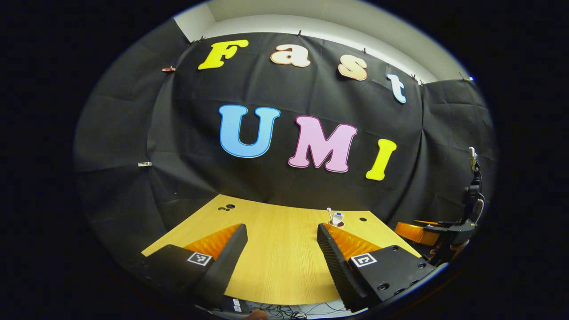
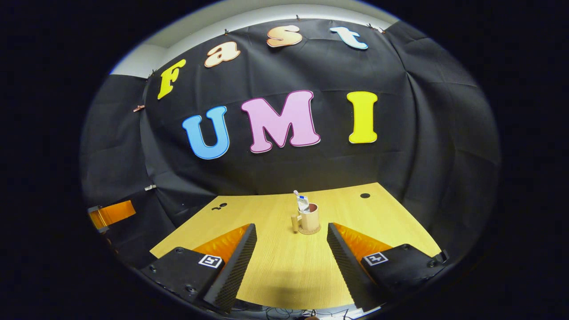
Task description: Put the toothbrush and toothpaste on the desktop into the cup, then pick up the cup and place it on the coaster on the desktop.
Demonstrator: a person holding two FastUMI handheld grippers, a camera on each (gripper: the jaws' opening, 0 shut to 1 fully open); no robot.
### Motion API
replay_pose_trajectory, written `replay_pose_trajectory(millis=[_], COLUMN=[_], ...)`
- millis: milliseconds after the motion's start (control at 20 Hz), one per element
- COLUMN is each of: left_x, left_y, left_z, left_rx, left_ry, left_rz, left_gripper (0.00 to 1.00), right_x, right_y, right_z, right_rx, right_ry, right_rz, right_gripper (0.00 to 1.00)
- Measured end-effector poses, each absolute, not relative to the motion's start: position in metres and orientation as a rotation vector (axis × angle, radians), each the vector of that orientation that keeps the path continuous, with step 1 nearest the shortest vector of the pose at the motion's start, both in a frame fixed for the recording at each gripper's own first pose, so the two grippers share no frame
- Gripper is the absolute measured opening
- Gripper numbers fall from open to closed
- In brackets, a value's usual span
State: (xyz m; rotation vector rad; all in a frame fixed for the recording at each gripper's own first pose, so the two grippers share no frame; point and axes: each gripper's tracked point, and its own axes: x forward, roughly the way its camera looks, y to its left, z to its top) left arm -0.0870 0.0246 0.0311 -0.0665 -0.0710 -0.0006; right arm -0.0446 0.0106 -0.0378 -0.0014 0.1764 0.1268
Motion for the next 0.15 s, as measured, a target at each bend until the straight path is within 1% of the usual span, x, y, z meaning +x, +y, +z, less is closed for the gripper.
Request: replay_pose_trajectory(millis=[150], left_x=[-0.0938], left_y=[0.0286], left_z=[0.0302], left_rx=[-0.064], left_ry=[-0.095], left_rz=[0.009], left_gripper=[0.98], right_x=[-0.0465], right_y=[0.0216], right_z=[-0.0373], right_rx=[-0.01], right_ry=[0.176], right_rz=[0.142], right_gripper=[0.98])
